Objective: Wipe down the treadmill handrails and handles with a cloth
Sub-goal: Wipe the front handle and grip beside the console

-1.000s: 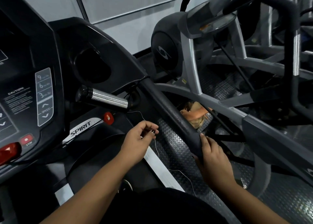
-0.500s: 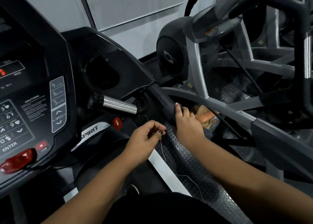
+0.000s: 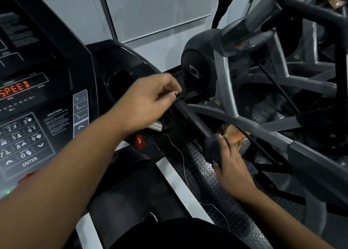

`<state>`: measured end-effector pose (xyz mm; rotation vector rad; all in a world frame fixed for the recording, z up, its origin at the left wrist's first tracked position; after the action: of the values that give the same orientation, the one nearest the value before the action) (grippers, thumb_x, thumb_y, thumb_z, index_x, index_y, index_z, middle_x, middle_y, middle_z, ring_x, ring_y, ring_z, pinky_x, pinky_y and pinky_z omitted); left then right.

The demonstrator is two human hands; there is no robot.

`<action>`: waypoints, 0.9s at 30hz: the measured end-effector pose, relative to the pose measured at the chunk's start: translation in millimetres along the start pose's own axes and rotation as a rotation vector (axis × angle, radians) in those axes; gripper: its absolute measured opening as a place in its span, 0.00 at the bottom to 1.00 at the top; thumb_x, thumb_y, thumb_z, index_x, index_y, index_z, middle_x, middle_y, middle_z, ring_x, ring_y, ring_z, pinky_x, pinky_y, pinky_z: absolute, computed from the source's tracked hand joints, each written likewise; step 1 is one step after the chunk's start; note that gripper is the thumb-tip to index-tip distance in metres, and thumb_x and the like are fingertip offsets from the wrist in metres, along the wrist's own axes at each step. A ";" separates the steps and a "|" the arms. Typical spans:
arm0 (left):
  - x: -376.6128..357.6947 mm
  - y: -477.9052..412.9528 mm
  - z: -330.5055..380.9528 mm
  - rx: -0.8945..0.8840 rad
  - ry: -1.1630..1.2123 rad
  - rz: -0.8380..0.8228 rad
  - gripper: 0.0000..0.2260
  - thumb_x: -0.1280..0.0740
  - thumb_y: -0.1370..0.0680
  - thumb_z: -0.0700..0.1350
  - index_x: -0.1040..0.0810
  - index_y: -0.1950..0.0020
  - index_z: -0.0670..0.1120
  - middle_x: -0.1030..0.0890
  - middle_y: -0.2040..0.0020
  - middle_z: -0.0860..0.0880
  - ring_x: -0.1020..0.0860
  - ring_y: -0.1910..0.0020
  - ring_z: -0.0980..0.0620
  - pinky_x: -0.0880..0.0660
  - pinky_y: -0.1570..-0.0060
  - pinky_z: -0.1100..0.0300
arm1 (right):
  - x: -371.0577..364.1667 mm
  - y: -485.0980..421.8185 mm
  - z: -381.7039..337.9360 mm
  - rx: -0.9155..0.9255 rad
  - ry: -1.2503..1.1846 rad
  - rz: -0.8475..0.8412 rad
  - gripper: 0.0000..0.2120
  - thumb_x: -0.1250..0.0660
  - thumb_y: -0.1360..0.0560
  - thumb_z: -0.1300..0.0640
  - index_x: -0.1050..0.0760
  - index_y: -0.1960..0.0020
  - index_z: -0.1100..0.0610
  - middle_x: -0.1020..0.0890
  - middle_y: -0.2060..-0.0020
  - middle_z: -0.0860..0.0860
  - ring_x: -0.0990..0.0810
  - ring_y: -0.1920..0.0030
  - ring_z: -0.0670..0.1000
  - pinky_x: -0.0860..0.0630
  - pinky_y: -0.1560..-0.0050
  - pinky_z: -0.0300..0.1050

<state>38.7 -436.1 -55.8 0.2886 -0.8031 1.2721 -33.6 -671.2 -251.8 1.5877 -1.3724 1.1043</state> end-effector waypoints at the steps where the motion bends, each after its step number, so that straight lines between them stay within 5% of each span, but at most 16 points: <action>1: 12.2 -3.9 -3.2 0.014 -0.019 0.020 0.06 0.32 0.22 0.42 0.19 0.47 0.50 0.19 0.55 0.57 0.22 0.55 0.66 0.27 0.53 0.71 | -0.4 -0.2 1.0 -0.005 -0.016 0.022 0.38 0.31 0.26 0.57 0.48 0.22 0.58 0.40 0.27 0.59 0.38 0.27 0.60 0.34 0.28 0.53; 6: 72.0 -14.1 -49.3 0.100 -0.167 0.189 0.05 0.32 0.22 0.43 0.20 0.49 0.52 0.20 0.58 0.58 0.24 0.62 0.68 0.26 0.54 0.69 | -11.9 -17.1 -9.5 -0.062 0.229 0.009 0.41 0.26 0.31 0.52 0.40 0.25 0.65 0.30 0.33 0.64 0.28 0.34 0.64 0.26 0.37 0.58; 11: 100.3 1.8 -126.7 0.243 -0.264 0.298 0.08 0.33 0.23 0.43 0.20 0.50 0.56 0.21 0.54 0.55 0.23 0.51 0.51 0.25 0.48 0.53 | -8.8 -66.7 -34.2 -0.110 0.212 -0.018 0.40 0.35 0.23 0.46 0.49 0.22 0.63 0.34 0.28 0.61 0.32 0.31 0.59 0.29 0.35 0.52; 17: 78.6 21.5 -155.9 0.117 -0.525 0.210 0.06 0.31 0.25 0.42 0.18 0.50 0.52 0.20 0.49 0.54 0.28 0.38 0.49 0.41 0.34 0.49 | -2.3 -98.7 -38.0 -0.143 0.153 -0.126 0.42 0.33 0.26 0.41 0.47 0.23 0.59 0.29 0.34 0.56 0.26 0.37 0.57 0.27 0.43 0.49; 22: 66.3 17.0 -160.0 0.070 -0.667 0.109 0.07 0.36 0.26 0.54 0.20 0.54 0.55 0.20 0.51 0.57 0.28 0.40 0.52 0.47 0.26 0.49 | 1.8 -112.1 -31.9 -0.180 -0.038 -0.201 0.36 0.26 0.32 0.44 0.34 0.29 0.53 0.23 0.43 0.53 0.24 0.42 0.55 0.30 0.44 0.45; 27: 61.6 18.5 -162.2 0.040 -0.712 0.076 0.11 0.39 0.26 0.57 0.20 0.56 0.54 0.21 0.55 0.56 0.28 0.42 0.51 0.50 0.24 0.48 | -6.6 -121.0 -10.4 -0.345 -0.309 -0.283 0.39 0.27 0.48 0.34 0.24 0.39 0.50 0.17 0.55 0.46 0.18 0.53 0.51 0.21 0.49 0.51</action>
<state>86.6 -286.8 -132.3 0.7738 -1.4001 1.2627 84.5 -642.0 -254.8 1.6710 -1.3894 0.4389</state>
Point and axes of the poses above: each hand's wrist, its own y-axis away from the middle knuckle, its own x-axis out of the back of the hand, z = x × y, the point moved 6 cm from there along -y, towards the middle knuckle
